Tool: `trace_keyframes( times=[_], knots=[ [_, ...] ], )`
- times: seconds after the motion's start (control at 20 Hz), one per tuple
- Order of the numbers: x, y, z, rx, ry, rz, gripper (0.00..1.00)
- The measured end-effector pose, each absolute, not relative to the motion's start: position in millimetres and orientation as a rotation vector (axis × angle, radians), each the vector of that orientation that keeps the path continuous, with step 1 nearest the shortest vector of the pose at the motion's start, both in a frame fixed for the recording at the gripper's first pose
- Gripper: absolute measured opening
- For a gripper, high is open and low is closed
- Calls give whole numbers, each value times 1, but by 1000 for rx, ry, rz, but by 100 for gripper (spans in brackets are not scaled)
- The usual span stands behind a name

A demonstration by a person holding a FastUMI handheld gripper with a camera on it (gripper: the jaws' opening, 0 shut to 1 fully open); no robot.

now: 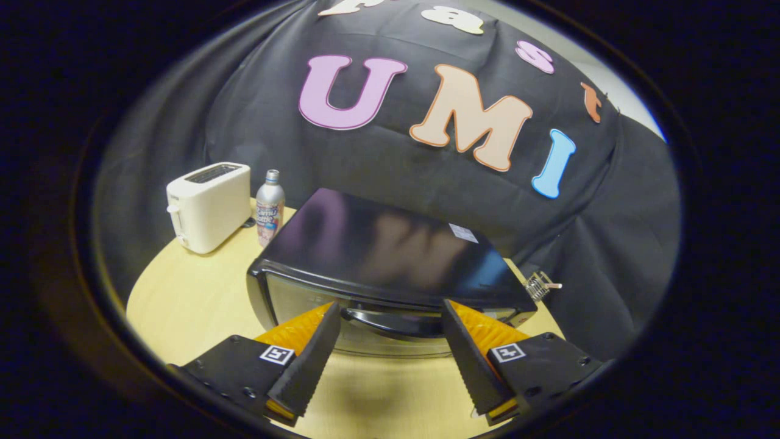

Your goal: Open the toaster oven, put the food inside, and close the toaster oven door.

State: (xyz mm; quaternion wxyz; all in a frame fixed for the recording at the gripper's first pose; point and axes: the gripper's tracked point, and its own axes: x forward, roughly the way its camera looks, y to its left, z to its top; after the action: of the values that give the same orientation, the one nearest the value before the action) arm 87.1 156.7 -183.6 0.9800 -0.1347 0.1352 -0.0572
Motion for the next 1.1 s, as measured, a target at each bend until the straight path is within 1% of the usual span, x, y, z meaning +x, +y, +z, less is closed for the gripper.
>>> trace_keyframes(
  times=[0.2,0.4,0.5,0.65,0.7,0.8,1.1],
  knots=[
    [75,156,-154,-231,219,-79,96],
    [60,149,-111,-173,155,-27,96],
    [50,143,-78,-115,107,-14,96],
    [36,139,-40,-5,30,52,96],
    [35,136,-16,23,13,71,96],
    [27,128,-3,53,-11,84,96],
    [10,99,-2,56,-15,87,96]
  ],
)
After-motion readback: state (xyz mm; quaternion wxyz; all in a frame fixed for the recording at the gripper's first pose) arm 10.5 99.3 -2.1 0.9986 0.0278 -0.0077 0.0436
